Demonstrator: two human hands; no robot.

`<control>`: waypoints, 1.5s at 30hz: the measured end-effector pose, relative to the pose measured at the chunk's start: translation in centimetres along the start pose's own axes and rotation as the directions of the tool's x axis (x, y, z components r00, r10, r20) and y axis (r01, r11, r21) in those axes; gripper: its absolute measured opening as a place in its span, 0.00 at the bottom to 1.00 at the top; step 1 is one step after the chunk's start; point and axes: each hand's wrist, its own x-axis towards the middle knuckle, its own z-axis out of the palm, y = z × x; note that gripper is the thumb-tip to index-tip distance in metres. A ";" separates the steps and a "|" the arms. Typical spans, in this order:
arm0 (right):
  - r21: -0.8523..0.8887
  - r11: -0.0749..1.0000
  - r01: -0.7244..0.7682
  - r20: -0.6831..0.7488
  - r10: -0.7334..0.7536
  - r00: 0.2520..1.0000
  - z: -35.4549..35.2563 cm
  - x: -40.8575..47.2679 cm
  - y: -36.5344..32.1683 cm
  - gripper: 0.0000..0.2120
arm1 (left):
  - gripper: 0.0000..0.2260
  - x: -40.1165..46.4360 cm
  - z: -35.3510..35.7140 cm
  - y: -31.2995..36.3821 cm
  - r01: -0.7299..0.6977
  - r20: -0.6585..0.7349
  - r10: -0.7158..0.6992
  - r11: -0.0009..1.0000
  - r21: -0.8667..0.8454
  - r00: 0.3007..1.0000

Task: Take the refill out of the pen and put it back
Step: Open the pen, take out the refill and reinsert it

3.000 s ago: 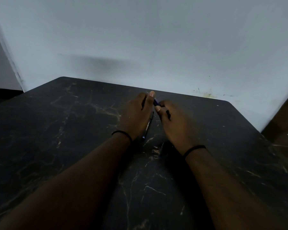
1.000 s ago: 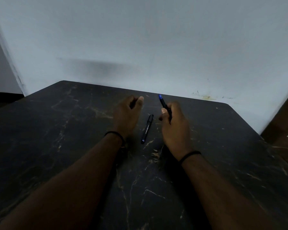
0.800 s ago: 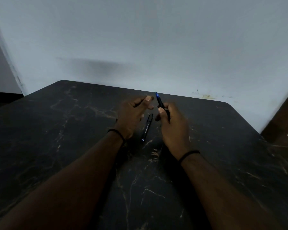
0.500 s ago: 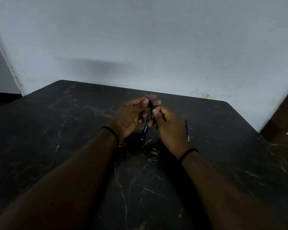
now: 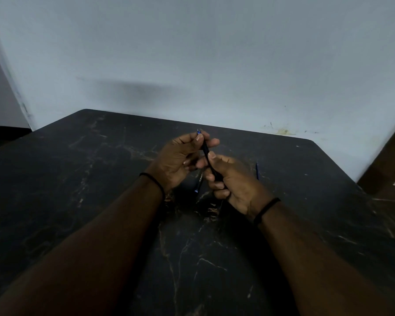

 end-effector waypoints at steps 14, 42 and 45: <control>-0.289 0.942 0.172 -0.256 -0.249 0.934 1.0 0.2 0.3 0.10 | 0.08 0.1 0.7 0.2 -0.080 -0.113 0.090 0.993 0.092 0.989; -0.393 0.910 0.131 -0.336 -0.275 0.901 1.0 -0.2 0.2 0.14 | 0.07 0.3 -0.5 -0.3 -0.062 -0.138 0.071 0.995 0.073 0.988; -0.372 0.909 0.189 -0.330 -0.320 0.888 1.0 -0.1 0.3 0.05 | 0.07 0.2 -0.5 -0.3 -0.064 -0.129 0.072 0.996 0.066 0.989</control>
